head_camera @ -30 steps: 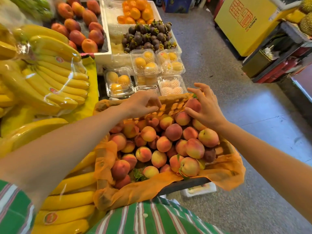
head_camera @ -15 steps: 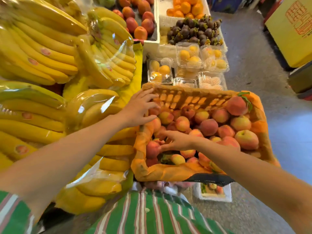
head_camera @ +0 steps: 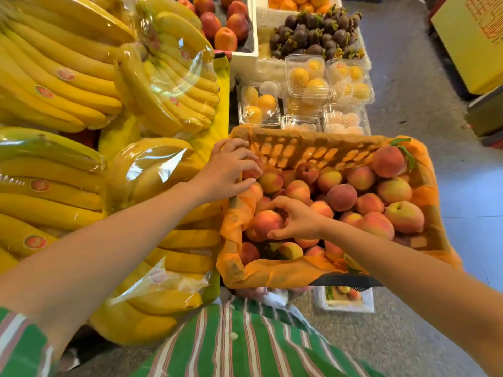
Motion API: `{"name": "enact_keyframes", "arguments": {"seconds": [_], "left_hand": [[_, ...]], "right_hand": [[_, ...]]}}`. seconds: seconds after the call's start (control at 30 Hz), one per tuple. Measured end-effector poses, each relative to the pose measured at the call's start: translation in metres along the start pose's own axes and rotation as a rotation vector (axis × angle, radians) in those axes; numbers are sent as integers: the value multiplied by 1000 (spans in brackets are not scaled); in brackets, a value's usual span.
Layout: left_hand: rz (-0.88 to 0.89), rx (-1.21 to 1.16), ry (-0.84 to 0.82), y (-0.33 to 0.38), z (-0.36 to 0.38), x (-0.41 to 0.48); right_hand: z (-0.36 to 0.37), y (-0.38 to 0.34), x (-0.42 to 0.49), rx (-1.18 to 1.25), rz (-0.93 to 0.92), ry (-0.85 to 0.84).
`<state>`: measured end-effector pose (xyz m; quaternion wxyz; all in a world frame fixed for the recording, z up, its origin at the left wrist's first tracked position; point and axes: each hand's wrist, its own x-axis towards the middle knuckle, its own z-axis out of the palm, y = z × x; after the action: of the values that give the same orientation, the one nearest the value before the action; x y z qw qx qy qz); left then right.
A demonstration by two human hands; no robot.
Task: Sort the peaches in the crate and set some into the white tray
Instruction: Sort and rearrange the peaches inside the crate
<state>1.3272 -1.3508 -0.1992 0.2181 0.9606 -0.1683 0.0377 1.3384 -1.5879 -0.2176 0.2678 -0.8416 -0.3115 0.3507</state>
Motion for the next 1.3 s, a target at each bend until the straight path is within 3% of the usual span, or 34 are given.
{"name": "enact_keyframes", "arguments": {"seconds": [0.1, 0.17, 0.33, 0.43, 0.5, 0.63, 0.77, 0.9, 1.0, 1.1, 1.3], "left_hand": [[30, 18, 10, 15, -6, 12], [21, -84, -69, 30, -10, 24], [-287, -564, -479, 73, -20, 44], [-347, -955, -536, 82, -19, 47], [-359, -1002, -480, 80, -19, 45], [-340, -741, -267, 69, -25, 40], [-345, -699, -36, 57, -35, 27], [-311, -457, 147, 40, -33, 15], [-374, -345, 112, 33, -27, 3], [-402, -326, 48, 27, -22, -3], [-448, -393, 25, 27, -21, -3]], "right_hand": [[-28, 0, -18, 85, -84, 185], [-46, -4, -28, 75, -158, 300], [-72, -11, -44, 7, -284, 515], [-76, -12, -49, -20, -320, 555], [-78, -12, -53, 13, -312, 530], [-85, 2, -52, 78, -168, 377], [-75, 21, -38, -88, -20, 160], [-54, 24, -14, -285, -95, 6], [-37, 23, 2, -570, -188, -45], [-22, 20, 11, -795, -107, -102], [-4, 20, 21, -948, -2, -214]]}}
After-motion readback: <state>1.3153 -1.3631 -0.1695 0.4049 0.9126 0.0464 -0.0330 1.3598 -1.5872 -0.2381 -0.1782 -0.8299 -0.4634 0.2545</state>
